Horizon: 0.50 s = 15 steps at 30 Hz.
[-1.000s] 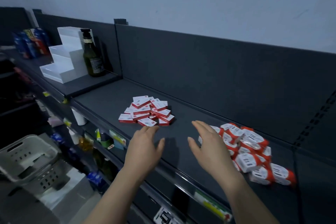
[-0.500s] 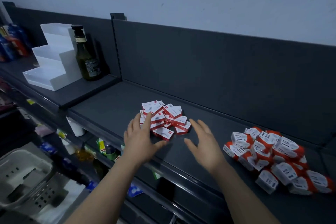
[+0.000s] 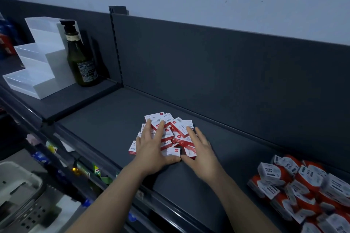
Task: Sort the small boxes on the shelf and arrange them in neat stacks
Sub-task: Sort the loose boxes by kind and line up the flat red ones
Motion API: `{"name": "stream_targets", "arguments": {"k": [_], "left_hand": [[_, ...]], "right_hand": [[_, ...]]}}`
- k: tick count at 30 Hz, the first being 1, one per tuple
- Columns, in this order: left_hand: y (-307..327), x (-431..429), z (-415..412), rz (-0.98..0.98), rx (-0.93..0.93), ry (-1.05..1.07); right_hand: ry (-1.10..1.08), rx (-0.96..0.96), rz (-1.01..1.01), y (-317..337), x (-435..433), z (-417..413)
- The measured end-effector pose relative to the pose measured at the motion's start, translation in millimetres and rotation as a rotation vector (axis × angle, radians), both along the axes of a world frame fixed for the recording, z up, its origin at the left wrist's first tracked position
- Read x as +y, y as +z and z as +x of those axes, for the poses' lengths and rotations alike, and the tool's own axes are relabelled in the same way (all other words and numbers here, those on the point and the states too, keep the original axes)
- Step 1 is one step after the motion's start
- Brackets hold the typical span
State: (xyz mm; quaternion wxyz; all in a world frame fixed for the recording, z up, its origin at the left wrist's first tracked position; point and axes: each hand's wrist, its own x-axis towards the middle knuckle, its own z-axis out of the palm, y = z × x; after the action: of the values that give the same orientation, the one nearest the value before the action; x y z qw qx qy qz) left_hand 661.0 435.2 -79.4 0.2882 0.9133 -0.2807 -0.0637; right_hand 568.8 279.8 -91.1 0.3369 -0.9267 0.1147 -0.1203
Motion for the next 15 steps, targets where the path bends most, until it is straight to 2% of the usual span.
{"name": "stream_targets", "arguments": {"k": [4, 8, 12, 15], "left_hand": [[-5.4, -5.4, 23.6, -0.048, -0.029, -0.007], [-8.5, -10.8, 49.0, -0.05, 0.0, -0.031], [-7.2, -15.1, 71.2, -0.03, 0.0, -0.086], [-9.8, -18.4, 89.7, -0.038, -0.016, -0.119]], "right_hand": [[-0.002, -0.053, 0.009, -2.6, -3.6, 14.9], [-0.035, -0.138, 0.135, -3.8, -6.2, 31.1], [-0.153, -0.257, 0.173, -3.0, -7.8, 50.8], [-0.253, -0.347, 0.295, 0.8, -3.8, 65.3]]}}
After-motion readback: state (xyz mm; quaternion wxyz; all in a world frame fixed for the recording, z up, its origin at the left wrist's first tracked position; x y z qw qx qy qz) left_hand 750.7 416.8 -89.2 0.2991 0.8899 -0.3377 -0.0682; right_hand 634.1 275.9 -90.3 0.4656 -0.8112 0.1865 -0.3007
